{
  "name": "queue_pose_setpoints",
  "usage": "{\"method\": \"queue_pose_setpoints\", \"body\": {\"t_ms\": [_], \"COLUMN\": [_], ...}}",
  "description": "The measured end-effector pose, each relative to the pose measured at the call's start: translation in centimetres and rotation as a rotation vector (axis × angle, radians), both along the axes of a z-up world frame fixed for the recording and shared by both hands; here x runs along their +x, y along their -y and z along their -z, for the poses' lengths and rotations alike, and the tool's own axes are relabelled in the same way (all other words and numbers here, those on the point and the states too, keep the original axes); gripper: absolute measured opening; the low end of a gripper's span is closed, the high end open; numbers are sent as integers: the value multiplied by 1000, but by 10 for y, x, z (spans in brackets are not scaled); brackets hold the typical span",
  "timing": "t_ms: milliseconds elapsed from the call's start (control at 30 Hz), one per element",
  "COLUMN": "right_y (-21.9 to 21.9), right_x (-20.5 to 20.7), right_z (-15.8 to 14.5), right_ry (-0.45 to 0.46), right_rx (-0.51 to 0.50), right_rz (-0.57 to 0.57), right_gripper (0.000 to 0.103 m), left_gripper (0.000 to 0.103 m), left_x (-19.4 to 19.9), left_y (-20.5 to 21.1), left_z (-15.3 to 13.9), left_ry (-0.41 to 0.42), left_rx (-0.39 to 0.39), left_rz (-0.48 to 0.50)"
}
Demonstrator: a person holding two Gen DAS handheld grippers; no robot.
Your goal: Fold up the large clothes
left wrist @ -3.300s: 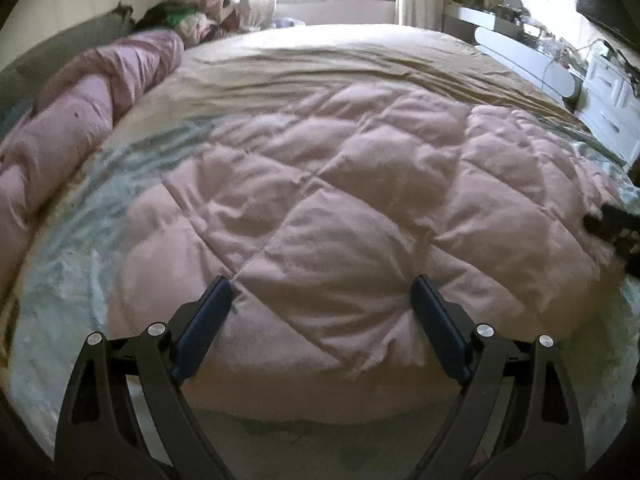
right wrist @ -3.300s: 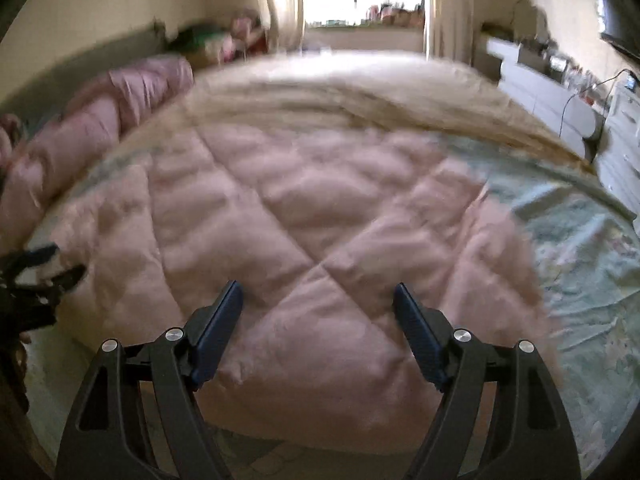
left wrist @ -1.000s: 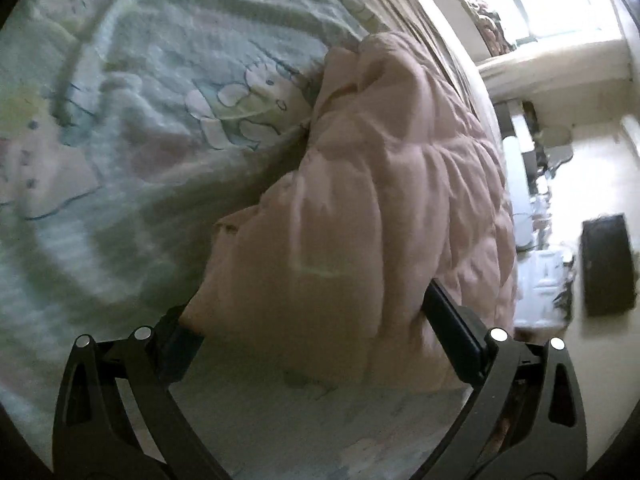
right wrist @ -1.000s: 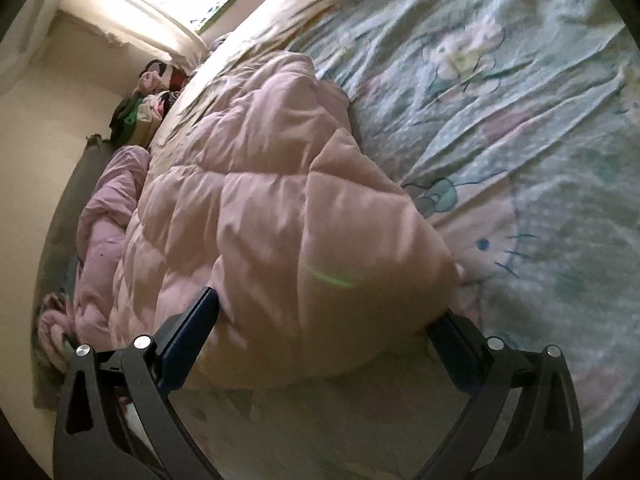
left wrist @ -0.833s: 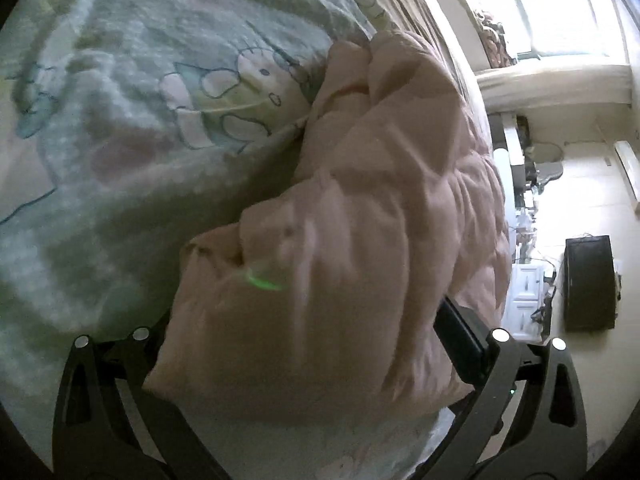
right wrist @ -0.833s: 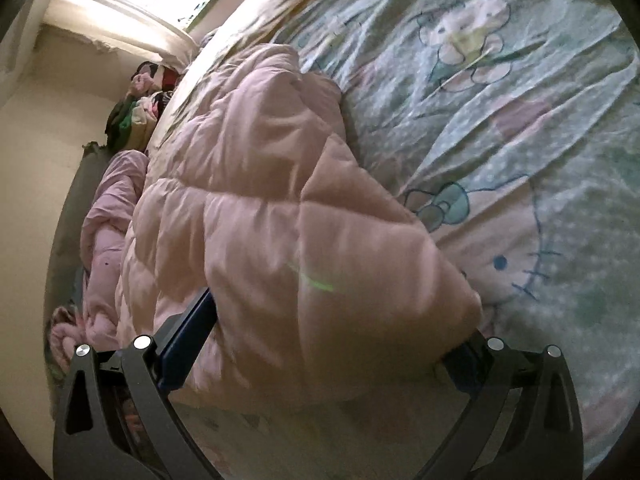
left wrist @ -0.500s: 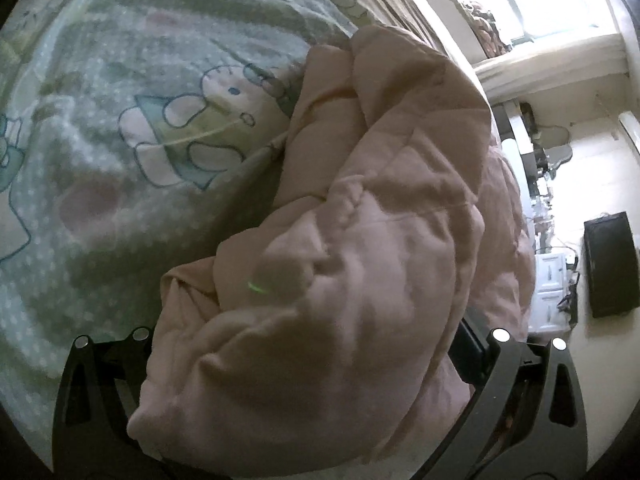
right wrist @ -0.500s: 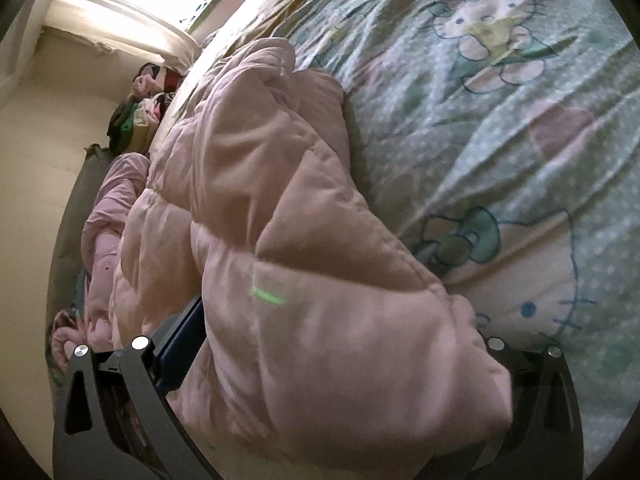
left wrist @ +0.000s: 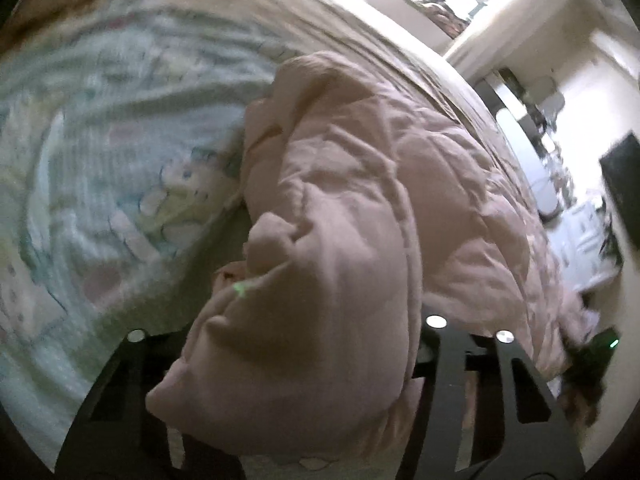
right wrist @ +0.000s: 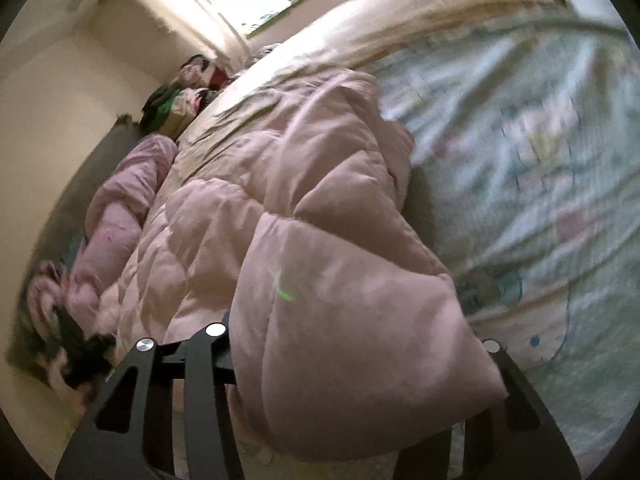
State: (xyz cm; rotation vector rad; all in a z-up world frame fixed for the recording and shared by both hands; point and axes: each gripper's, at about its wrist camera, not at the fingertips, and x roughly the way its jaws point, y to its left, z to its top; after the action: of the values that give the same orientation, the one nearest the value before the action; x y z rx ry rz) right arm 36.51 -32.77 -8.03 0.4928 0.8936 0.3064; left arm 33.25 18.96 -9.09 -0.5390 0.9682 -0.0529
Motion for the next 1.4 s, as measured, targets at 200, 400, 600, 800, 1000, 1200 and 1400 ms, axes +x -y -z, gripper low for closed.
{"method": "queue_pose_setpoints", "body": {"t_ms": [200, 400, 600, 800, 1000, 1200, 1400], "right_y": [-36, -86, -109, -101, -61, -22, 0], "right_x": [-6, -31, -71, -121, -141, -143, -146], "right_z": [-39, -86, -110, -112, -79, -41, -5], "right_ry": [129, 320, 476, 555, 450, 315, 186], "right_rx": [-171, -352, -420, -392, -345, -261, -162], "right_rz": [-58, -171, -235, -259, -192, -68, 32], "right_gripper": [38, 34, 32, 32, 32, 32, 34], "left_gripper": [37, 35, 34, 34, 34, 35, 37], "left_x": [0, -13, -33, -75, -109, -121, -127], "left_y": [14, 28, 35, 36, 48, 48, 42], "left_z": [-27, -60, -87, -99, -80, -58, -37], "left_ry": [62, 123, 196, 243, 229, 187, 154], "left_rx": [104, 169, 187, 191, 218, 246, 261], "left_rz": [28, 46, 61, 65, 72, 42, 25]}}
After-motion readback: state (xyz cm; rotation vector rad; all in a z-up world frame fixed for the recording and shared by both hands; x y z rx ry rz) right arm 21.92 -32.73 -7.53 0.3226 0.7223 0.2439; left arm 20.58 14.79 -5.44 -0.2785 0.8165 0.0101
